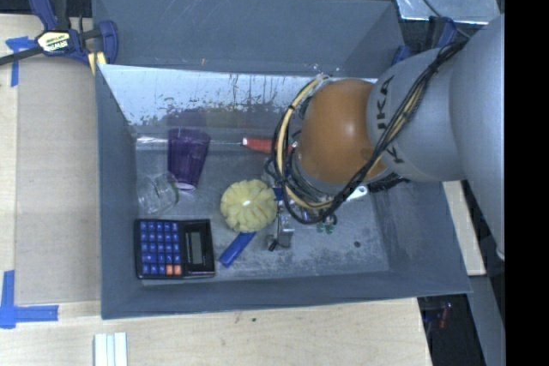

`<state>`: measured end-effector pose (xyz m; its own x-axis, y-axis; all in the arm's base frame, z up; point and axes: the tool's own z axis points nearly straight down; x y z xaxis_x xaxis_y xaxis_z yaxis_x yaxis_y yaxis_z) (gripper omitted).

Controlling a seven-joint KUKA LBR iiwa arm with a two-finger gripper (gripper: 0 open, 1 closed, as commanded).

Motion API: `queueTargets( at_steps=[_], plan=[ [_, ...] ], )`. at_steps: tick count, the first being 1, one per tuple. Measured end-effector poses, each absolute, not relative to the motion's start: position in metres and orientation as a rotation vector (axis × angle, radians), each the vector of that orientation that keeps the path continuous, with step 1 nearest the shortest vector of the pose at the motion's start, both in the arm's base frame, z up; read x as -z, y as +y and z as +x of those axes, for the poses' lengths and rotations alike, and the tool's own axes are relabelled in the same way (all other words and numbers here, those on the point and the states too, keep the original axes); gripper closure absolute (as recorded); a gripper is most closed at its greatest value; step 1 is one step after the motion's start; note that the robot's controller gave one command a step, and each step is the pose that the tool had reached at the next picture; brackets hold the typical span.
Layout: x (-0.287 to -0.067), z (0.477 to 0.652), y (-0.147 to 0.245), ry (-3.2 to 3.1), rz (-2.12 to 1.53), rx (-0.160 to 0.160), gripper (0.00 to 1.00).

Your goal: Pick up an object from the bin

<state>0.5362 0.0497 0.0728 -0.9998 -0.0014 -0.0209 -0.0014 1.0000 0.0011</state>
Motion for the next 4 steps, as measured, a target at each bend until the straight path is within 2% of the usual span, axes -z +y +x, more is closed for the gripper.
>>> queueTargets(
  at_steps=[1,2,3,4],
  plan=[
    [-0.090,0.538,0.055,3.125,-0.070,-0.003,1.00],
    [-0.090,0.538,0.055,3.125,-0.069,-0.003,1.00],
    [-0.189,0.540,0.058,3.126,-0.075,-0.003,1.00],
    [-0.224,0.541,0.077,3.129,-0.110,-0.002,1.00]
  ],
)
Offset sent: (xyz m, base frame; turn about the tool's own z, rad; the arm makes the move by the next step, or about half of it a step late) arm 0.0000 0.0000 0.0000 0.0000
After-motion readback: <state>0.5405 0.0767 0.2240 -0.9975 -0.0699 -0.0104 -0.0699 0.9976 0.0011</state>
